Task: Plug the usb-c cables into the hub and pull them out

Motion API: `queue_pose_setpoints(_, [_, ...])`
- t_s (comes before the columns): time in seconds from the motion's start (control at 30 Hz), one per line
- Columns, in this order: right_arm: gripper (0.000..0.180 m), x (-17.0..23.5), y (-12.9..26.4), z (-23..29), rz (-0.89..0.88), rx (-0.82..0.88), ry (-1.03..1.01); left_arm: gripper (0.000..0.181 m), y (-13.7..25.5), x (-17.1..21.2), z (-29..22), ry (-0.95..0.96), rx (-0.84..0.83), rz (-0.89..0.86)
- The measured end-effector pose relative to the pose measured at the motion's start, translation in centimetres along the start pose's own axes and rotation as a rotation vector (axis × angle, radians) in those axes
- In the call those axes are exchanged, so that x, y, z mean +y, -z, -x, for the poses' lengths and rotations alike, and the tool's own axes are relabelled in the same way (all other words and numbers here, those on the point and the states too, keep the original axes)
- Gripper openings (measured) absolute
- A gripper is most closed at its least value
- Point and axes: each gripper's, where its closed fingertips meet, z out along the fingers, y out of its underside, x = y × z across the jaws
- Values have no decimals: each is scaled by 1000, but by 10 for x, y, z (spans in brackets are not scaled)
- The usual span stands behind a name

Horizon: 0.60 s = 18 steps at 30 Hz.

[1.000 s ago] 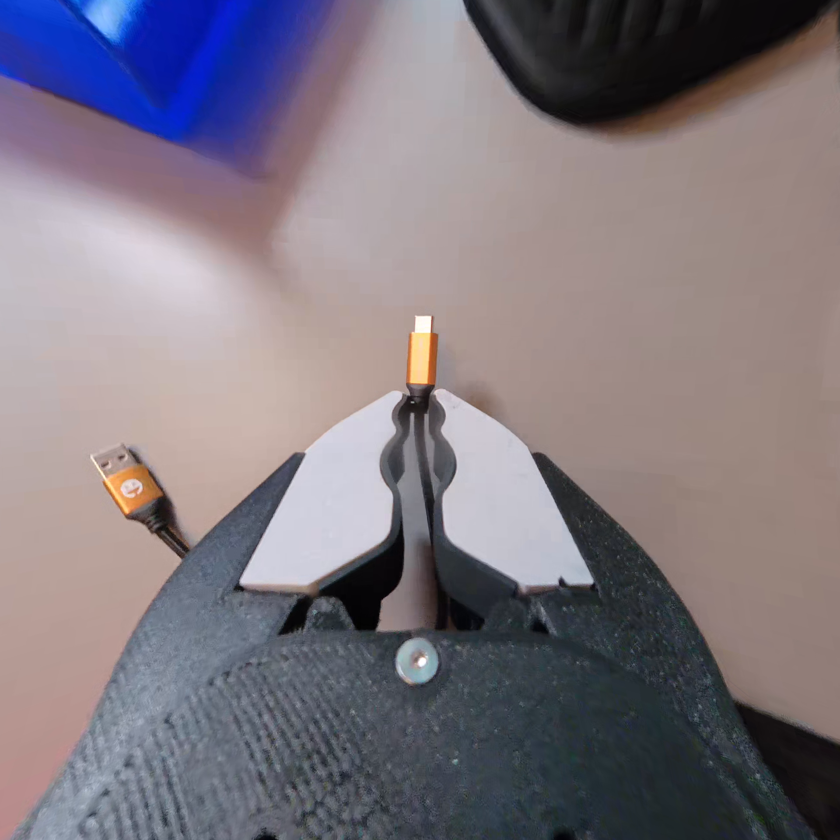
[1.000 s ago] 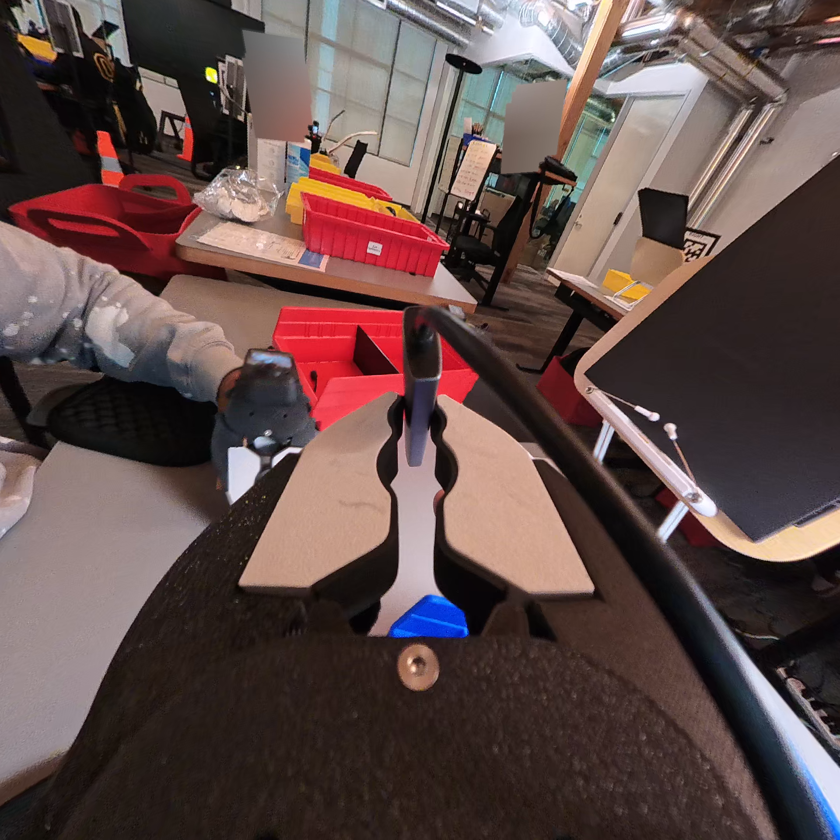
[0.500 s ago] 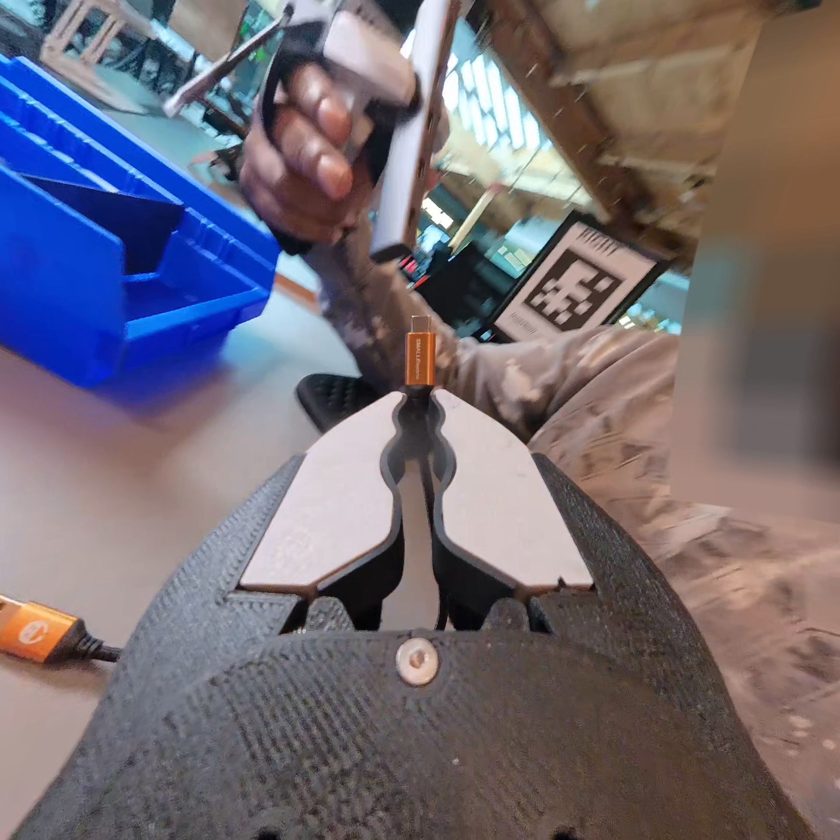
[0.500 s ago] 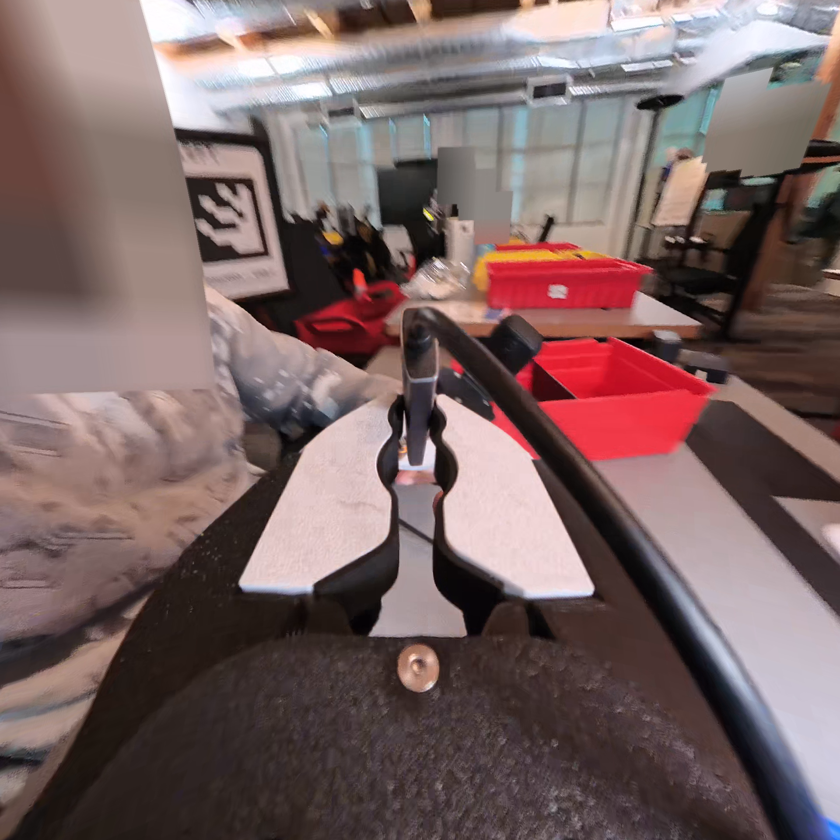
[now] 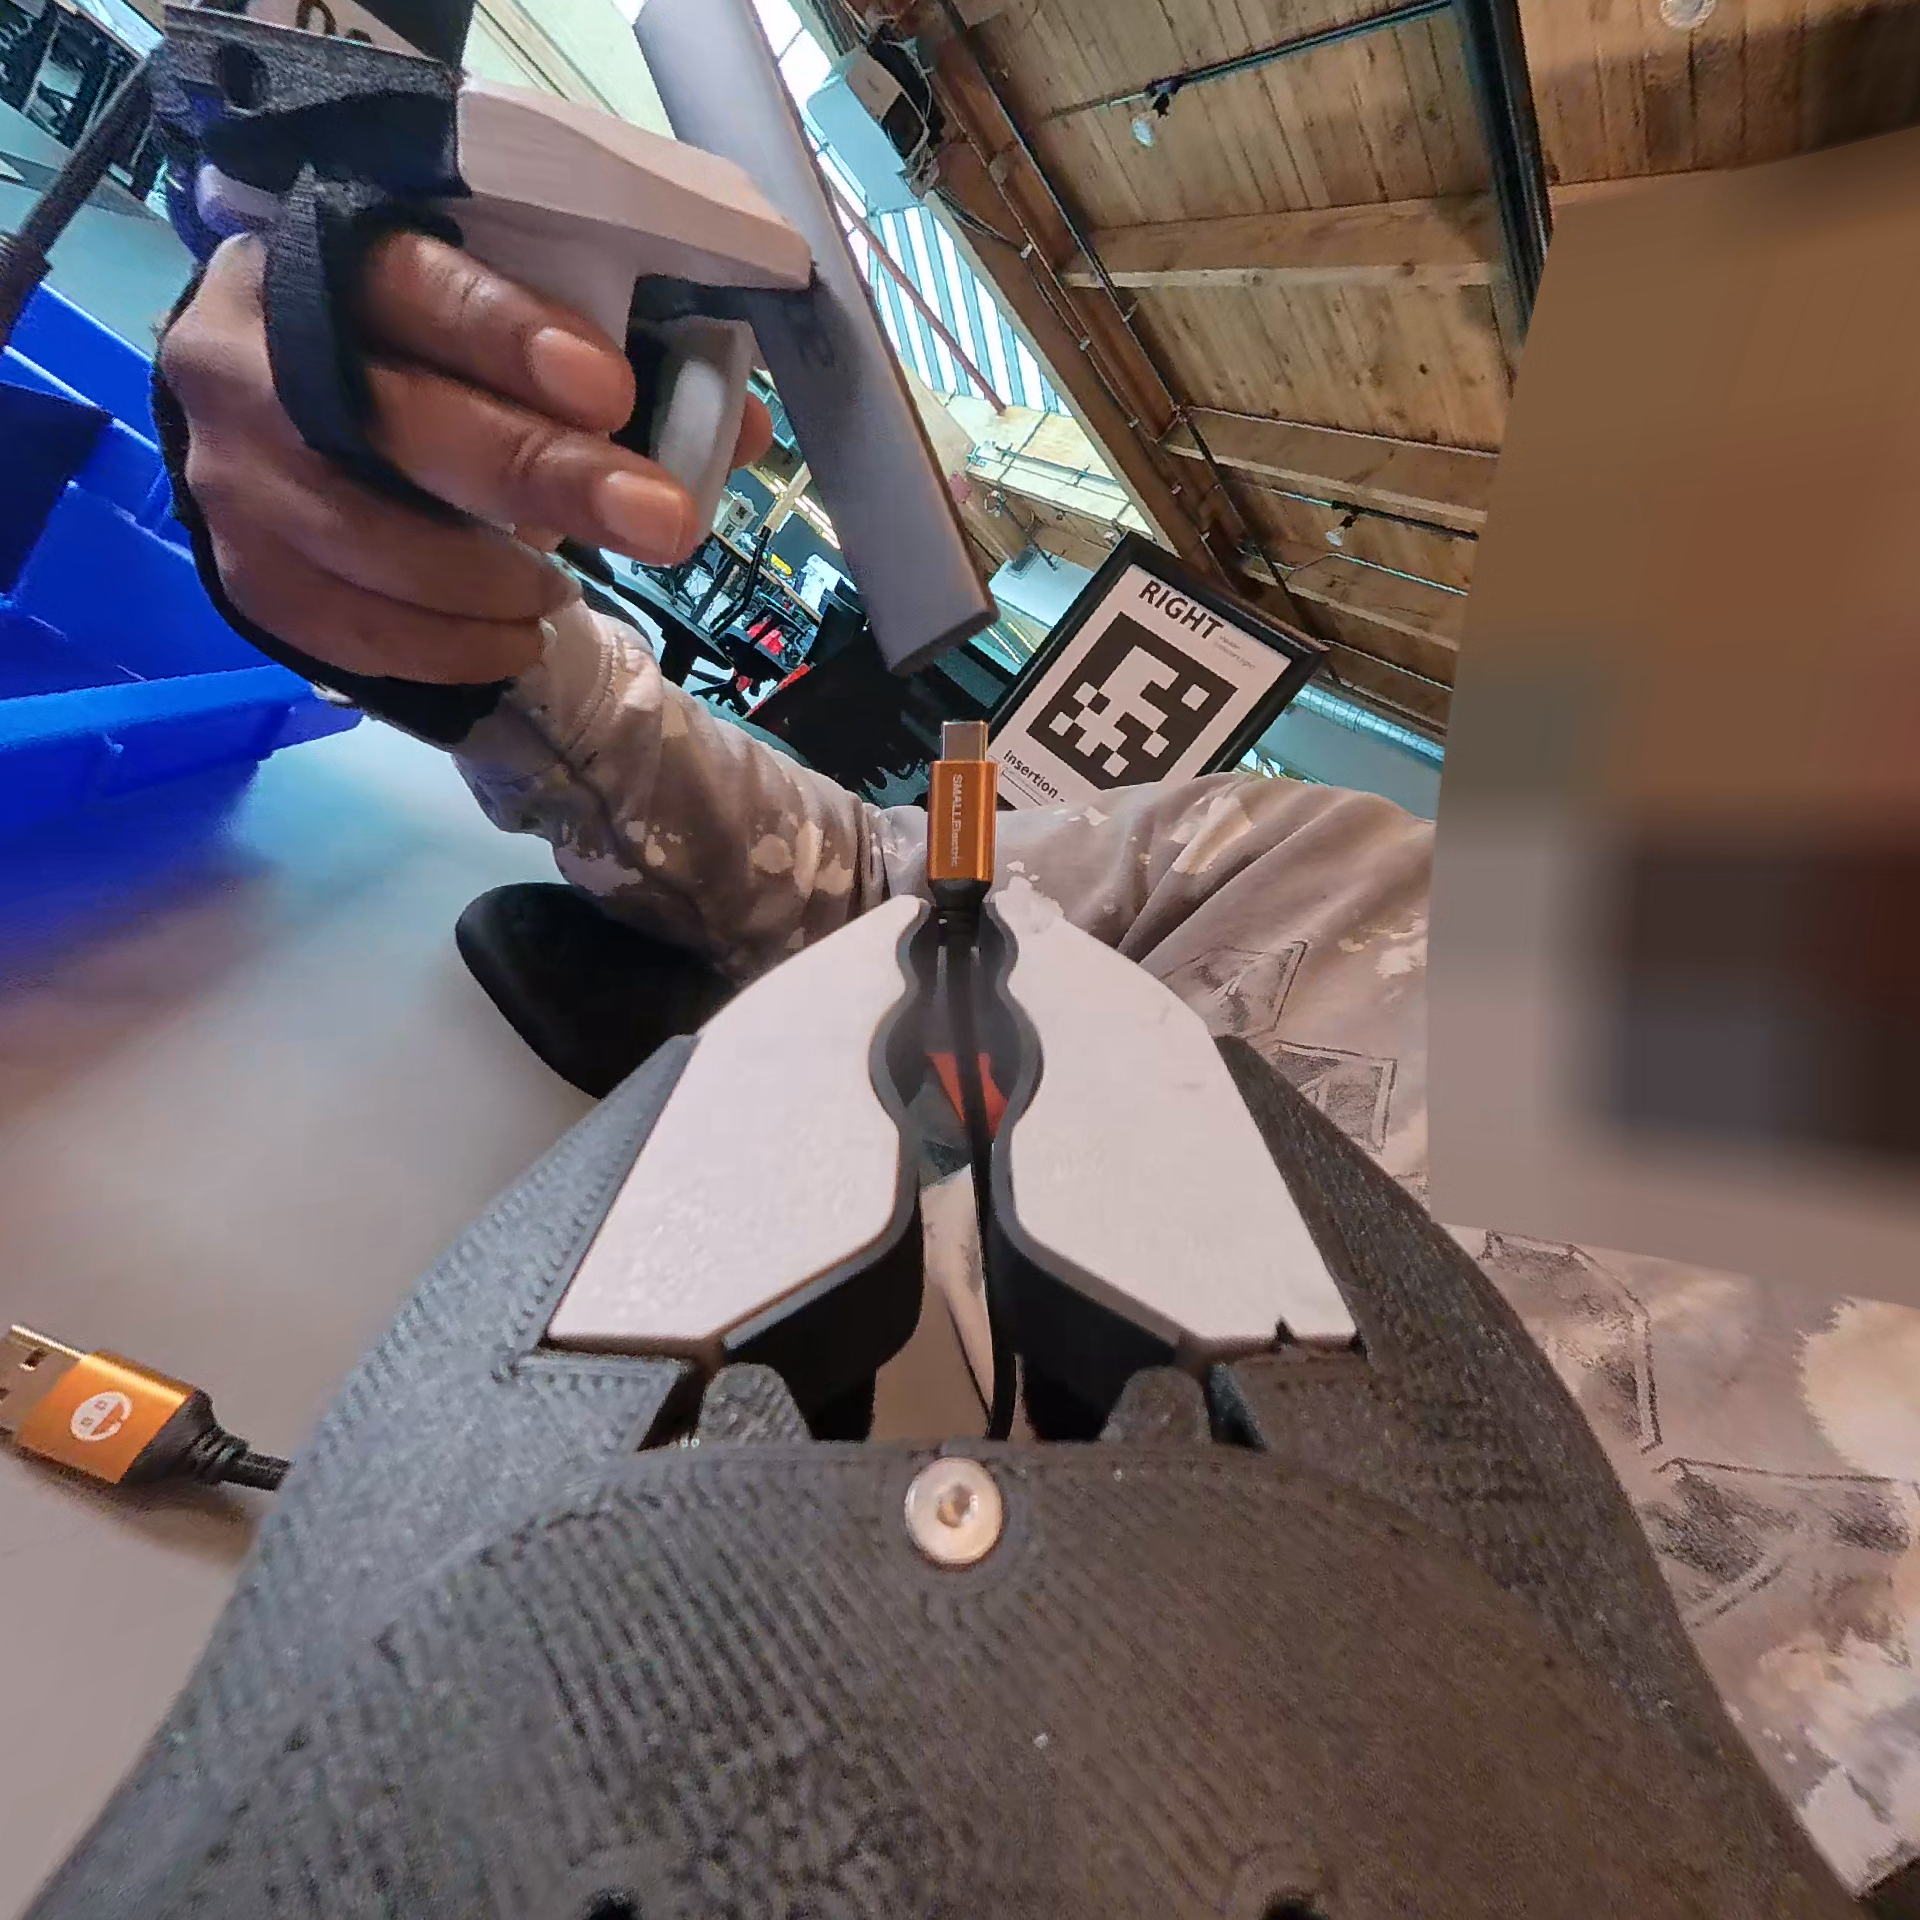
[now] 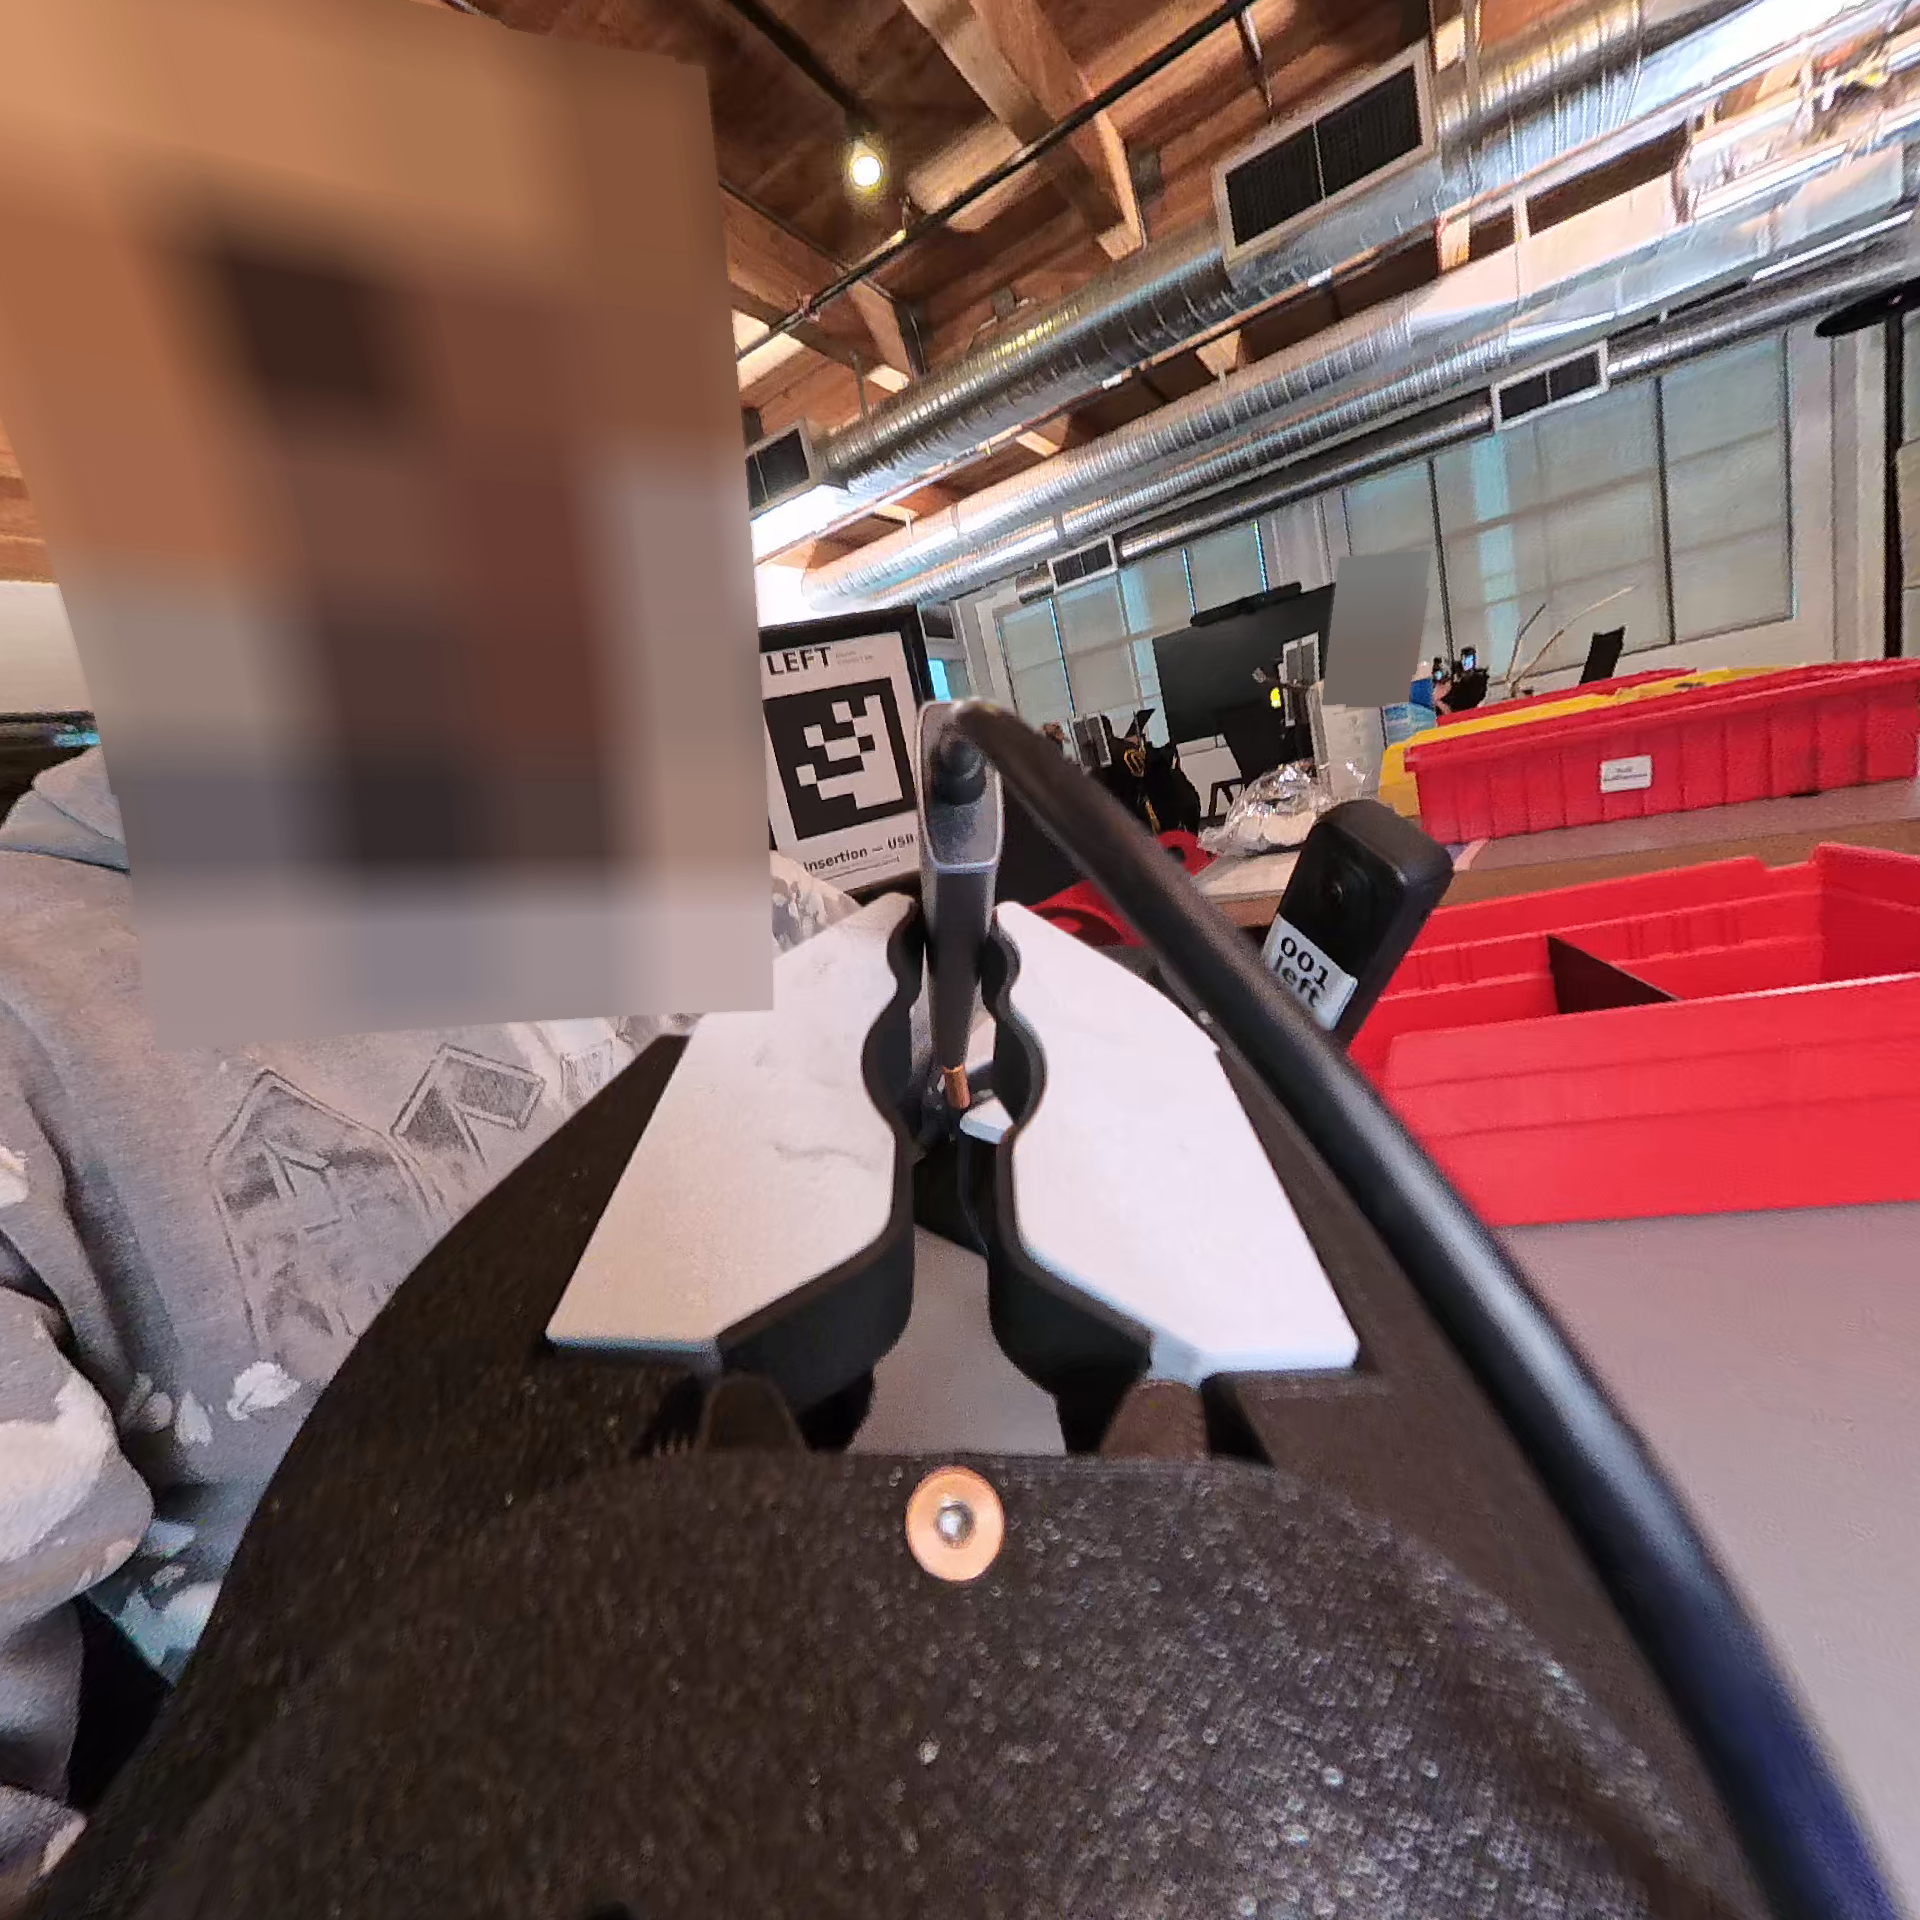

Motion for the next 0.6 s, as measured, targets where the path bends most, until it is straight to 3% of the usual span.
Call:
queue_pose_setpoints(0.2, [9,19,-1,-7,172,103,51,7,12,3,18,-43,-147,89])
queue_pose_setpoints(0.4, [10,43,9,-21,468,306,190,7,17,19,38,71,-228,189])
queue_pose_setpoints(0.6, [10,74,10,-26,746,399,339,7,20,27,49,157,-261,234])
